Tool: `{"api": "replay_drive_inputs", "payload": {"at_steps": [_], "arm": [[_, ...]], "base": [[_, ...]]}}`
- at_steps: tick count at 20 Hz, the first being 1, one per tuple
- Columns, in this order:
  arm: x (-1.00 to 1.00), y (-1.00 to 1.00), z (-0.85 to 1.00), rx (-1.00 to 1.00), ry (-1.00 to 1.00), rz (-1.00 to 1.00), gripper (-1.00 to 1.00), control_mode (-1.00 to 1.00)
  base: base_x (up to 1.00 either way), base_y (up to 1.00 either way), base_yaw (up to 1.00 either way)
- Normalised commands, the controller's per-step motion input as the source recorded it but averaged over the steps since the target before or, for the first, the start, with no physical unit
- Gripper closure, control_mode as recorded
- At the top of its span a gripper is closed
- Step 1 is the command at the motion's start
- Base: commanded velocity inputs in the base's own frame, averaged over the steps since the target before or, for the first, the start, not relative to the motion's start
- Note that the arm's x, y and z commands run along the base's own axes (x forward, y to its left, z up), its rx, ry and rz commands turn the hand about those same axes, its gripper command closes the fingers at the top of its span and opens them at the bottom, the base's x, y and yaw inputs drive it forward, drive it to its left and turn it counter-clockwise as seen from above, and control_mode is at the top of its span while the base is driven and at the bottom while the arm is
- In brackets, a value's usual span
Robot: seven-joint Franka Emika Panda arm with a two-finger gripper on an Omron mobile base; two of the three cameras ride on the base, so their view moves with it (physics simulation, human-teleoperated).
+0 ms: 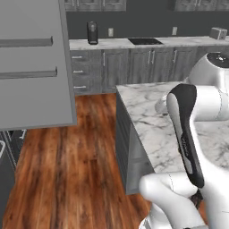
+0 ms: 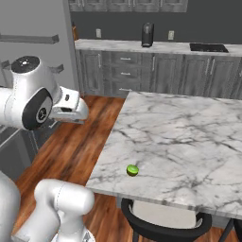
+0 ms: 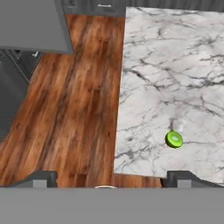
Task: Open the fridge, remove the kiwi, squash, and steak, and place them on any counter.
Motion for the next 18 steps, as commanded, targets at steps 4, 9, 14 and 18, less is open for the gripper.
{"api": "replay_drive_inputs", "payload": {"at_steps": [4,9,14,18], "arm": [[-0.34,0.84,0.82,0.00,-0.40,0.11,-1.00,-1.00],[-0.52,0.24,0.35,0.00,-0.37,0.01,-1.00,-1.00],[-0.45,-0.04,0.24,0.00,-0.19,0.00,-1.00,-1.00],[-0.40,-0.05,0.50,0.02,0.00,0.00,-1.00,-1.00]], "base": [[0.00,0.00,0.00],[0.00,0.00,0.00],[0.00,0.00,0.00],[0.00,0.00,0.00]]}}
